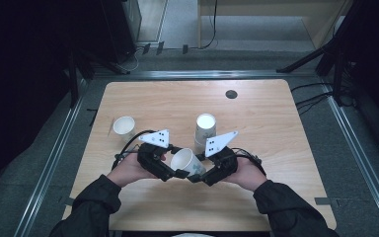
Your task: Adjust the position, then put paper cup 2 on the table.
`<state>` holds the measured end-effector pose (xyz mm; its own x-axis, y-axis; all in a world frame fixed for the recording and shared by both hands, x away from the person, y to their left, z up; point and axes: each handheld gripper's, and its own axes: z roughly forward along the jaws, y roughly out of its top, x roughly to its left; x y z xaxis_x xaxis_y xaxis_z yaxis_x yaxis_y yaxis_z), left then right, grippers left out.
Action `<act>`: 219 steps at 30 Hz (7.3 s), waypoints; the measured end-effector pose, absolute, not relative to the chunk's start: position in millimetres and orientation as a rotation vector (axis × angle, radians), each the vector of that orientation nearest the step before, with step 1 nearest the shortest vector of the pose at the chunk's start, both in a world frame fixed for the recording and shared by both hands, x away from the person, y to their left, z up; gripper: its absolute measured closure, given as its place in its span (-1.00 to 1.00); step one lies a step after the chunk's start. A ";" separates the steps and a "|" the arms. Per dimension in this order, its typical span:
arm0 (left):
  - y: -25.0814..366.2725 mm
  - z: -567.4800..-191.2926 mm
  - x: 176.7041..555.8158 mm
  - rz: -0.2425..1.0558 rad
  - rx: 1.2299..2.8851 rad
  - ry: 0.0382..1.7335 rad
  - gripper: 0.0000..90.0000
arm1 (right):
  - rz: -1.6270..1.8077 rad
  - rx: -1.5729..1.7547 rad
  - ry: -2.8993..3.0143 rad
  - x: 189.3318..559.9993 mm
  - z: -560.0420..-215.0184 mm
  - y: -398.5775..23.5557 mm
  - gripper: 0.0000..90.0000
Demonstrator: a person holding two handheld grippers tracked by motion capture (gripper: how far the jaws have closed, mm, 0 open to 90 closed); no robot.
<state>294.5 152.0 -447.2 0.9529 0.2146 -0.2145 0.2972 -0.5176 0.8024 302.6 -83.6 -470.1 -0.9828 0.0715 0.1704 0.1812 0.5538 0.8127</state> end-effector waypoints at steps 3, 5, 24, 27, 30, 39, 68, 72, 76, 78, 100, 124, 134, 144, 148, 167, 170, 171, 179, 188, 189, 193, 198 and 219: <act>152.1 -447.1 294.8 -0.112 2.131 0.358 -0.50 | -1.415 -0.218 -2.661 302.6 -470.0 -83.7 -0.25; 152.3 -447.1 294.4 -0.104 2.132 0.355 -0.49 | -1.410 -0.220 -2.659 302.6 -470.1 -83.7 -0.25; 166.4 -440.0 298.4 -0.061 2.120 0.394 -0.41 | -1.358 -0.287 -2.720 303.5 -472.9 -80.8 -0.49; 170.4 -438.5 299.2 -0.048 2.122 0.406 -0.41 | -1.365 -0.306 -2.726 304.6 -473.4 -82.6 -0.49; 174.6 -437.4 300.7 -0.039 2.131 0.415 -0.41 | -1.364 -0.309 -2.741 303.8 -473.7 -84.1 -0.49; 180.4 -434.1 303.1 -0.009 2.153 0.439 -0.41 | -1.405 -0.358 -2.767 303.7 -471.6 -92.7 -0.49; 221.0 -443.7 305.3 0.031 2.250 0.540 -0.42 | -1.472 -0.429 -2.790 313.3 -454.5 -146.6 -0.51; 229.3 -444.5 304.1 0.039 2.256 0.555 -0.42 | -1.486 -0.452 -2.791 315.9 -452.4 -155.5 -0.51; 237.9 -445.9 301.5 0.057 2.270 0.571 -0.42 | -1.491 -0.466 -2.797 318.0 -450.4 -163.9 -0.51; 243.8 -446.9 299.7 0.071 2.276 0.580 -0.42 | -1.491 -0.480 -2.808 319.3 -449.8 -168.7 -0.51; 299.6 -458.8 292.5 0.091 2.262 0.764 -0.43 | -1.504 -0.594 -2.827 339.7 -450.3 -185.3 -0.51; 317.4 -478.0 318.0 0.288 2.359 0.962 -0.47 | -1.466 -0.647 -2.848 347.7 -460.1 -187.7 -0.51; 314.7 -484.2 323.1 0.314 2.392 0.992 -0.50 | -1.455 -0.664 -2.852 345.3 -461.9 -189.9 -0.51; 314.4 -485.4 321.9 0.309 2.386 0.994 -0.54 | -1.445 -0.655 -2.856 346.0 -462.7 -188.3 -0.51; 315.1 -485.5 322.0 0.298 2.380 1.006 -0.56 | -1.442 -0.657 -2.857 346.1 -462.7 -188.2 -0.51; 319.2 -475.3 318.5 0.227 2.302 1.023 -0.72 | -1.451 -0.658 -2.854 346.1 -461.6 -190.3 -0.51; 321.4 -471.1 316.2 0.244 2.296 1.024 -0.72 | -1.451 -0.662 -2.853 346.5 -461.6 -189.9 -0.51; 322.7 -469.3 315.8 0.236 2.290 1.025 -0.72 | -1.450 -0.659 -2.854 346.5 -461.7 -189.7 -0.51; 326.5 -453.0 310.4 0.225 2.216 1.024 -0.72 | -1.442 -0.662 -2.855 346.5 -461.9 -189.1 -0.51; 316.7 -436.5 310.5 0.235 2.187 1.014 -0.71 | -1.434 -0.650 -2.866 346.7 -462.4 -188.8 -0.51; 314.9 -435.7 310.9 0.238 2.190 1.011 -0.71 | -1.435 -0.650 -2.867 346.4 -462.4 -189.1 -0.51; 305.5 -432.6 311.3 0.239 2.194 1.002 -0.70 | -1.442 -0.648 -2.866 345.4 -461.9 -189.7 -0.51; 295.5 -429.4 311.7 0.201 2.168 0.956 -0.71 | -1.435 -0.647 -2.866 344.8 -462.5 -188.9 -0.51; 247.3 -433.8 319.3 0.207 2.181 0.918 -0.70 | -1.412 -0.631 -2.874 337.2 -465.7 -187.8 -0.51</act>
<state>319.3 247.3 -433.8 0.7302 0.6707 -0.1302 0.5498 -0.4637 0.6948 337.2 -187.8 -465.7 -0.9180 0.3920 0.0593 0.2865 0.5526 0.7827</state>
